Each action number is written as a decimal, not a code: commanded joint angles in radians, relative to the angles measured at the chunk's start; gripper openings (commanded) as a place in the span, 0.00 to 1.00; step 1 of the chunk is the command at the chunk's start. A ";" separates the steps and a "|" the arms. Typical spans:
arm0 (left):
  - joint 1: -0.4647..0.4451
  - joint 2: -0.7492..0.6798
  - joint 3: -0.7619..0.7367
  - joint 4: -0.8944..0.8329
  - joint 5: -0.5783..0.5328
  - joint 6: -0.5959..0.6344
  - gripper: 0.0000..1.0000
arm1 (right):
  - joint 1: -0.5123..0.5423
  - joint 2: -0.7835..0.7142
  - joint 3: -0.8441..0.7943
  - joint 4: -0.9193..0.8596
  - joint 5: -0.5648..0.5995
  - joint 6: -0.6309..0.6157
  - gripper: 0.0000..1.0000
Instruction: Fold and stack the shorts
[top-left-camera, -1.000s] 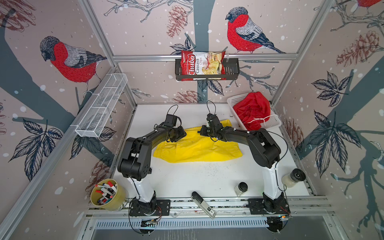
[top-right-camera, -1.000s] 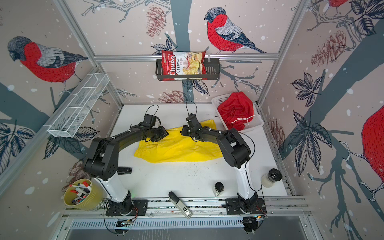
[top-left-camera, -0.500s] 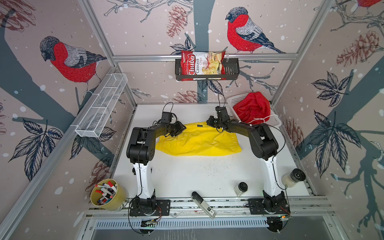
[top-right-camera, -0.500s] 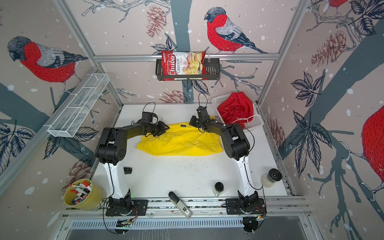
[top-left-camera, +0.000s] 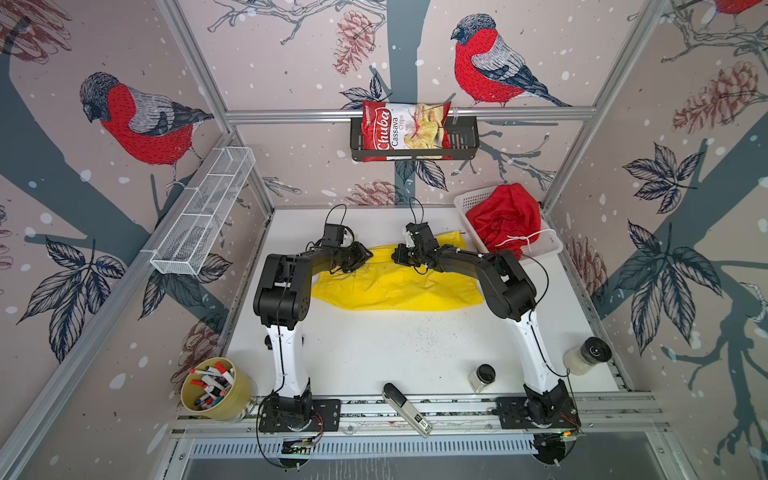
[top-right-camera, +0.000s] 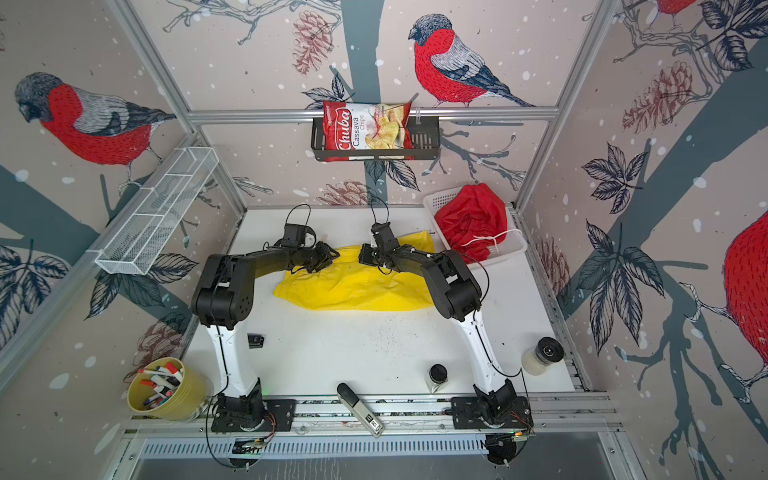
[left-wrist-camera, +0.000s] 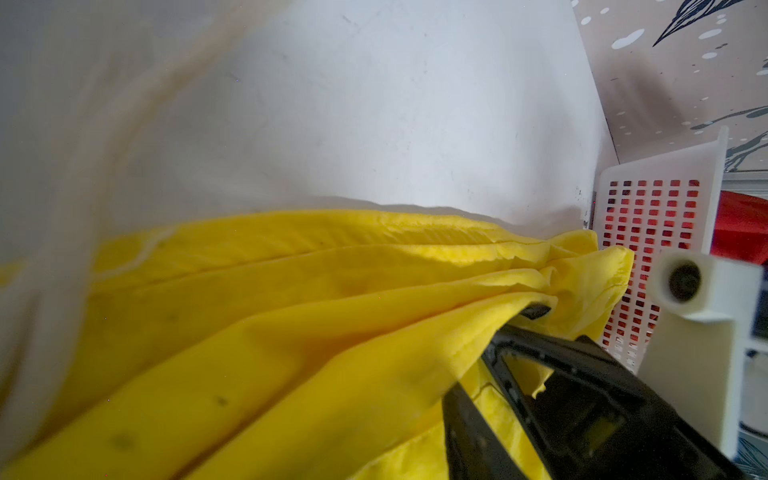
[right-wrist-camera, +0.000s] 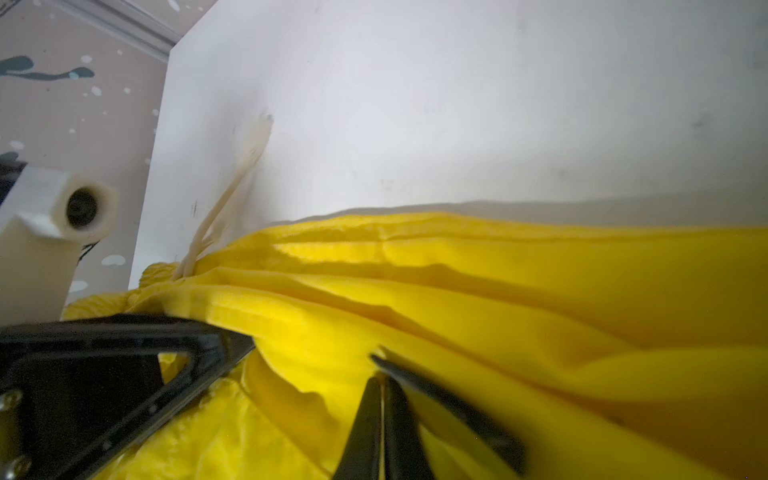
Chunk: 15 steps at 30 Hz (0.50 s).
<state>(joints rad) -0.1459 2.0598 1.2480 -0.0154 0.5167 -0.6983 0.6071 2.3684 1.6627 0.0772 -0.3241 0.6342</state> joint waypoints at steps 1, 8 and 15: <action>0.002 0.008 -0.030 -0.150 -0.047 0.022 0.46 | -0.042 0.029 0.026 0.016 0.024 0.025 0.09; 0.006 0.005 -0.054 -0.172 -0.108 0.041 0.46 | -0.119 0.031 0.047 -0.067 0.055 0.029 0.09; 0.006 -0.164 0.054 -0.258 -0.133 0.048 0.51 | 0.013 -0.216 -0.042 -0.143 0.304 -0.159 0.10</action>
<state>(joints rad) -0.1417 1.9720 1.2606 -0.1638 0.4427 -0.6724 0.5705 2.2494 1.6489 -0.0315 -0.1753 0.5865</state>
